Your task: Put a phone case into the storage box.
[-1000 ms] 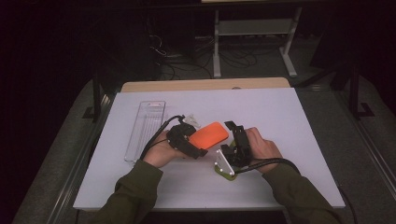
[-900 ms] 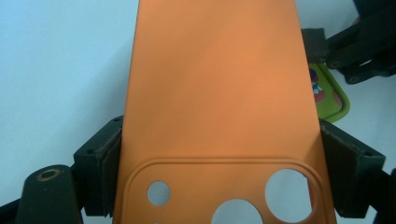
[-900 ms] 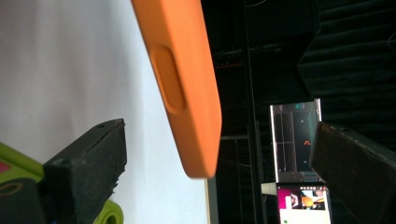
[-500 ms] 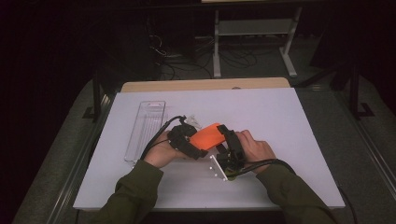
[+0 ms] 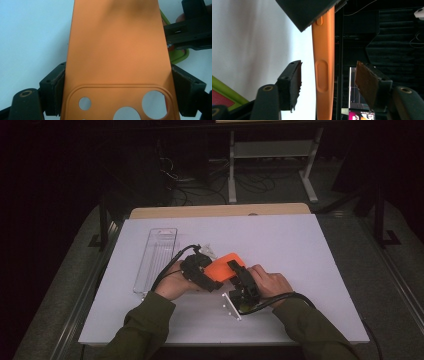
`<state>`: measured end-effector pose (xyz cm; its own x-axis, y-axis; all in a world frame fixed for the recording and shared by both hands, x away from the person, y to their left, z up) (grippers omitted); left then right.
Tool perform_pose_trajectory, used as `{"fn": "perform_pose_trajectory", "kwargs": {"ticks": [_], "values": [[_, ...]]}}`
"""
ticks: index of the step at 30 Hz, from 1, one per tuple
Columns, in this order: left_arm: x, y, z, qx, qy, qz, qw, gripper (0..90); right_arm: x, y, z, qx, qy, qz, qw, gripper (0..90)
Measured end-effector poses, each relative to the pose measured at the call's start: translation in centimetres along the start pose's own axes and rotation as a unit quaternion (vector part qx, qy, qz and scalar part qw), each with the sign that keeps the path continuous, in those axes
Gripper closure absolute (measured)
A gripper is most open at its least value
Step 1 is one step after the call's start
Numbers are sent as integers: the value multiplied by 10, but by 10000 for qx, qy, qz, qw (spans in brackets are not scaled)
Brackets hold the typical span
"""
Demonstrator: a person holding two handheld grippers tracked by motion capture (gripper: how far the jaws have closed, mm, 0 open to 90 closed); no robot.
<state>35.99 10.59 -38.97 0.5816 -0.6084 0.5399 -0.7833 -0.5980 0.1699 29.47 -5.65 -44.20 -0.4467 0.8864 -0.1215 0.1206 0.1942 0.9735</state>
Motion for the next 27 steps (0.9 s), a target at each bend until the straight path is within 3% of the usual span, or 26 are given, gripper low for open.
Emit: {"fn": "perform_pose_trajectory", "kwargs": {"ticks": [17,27], "values": [[0,1,1,3,-30,0,10000,156,5,-4,-2,18,87,-224,9997,671],[0,-1,1,-20,13,-80,10000,156,7,-5,-3,-40,21,-283,9996,755]]}}
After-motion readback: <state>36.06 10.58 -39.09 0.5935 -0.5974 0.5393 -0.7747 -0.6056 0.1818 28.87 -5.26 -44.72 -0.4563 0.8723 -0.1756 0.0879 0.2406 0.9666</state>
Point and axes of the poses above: each handheld gripper's, and its own axes: z roughly forward along the jaws, x roughly out of its top, y roughly to its right, the point moved 1 cm from there along z, roughly forward along the jaws, and after that the axes turned 12 degrees about -z, right-handed, at the moved point
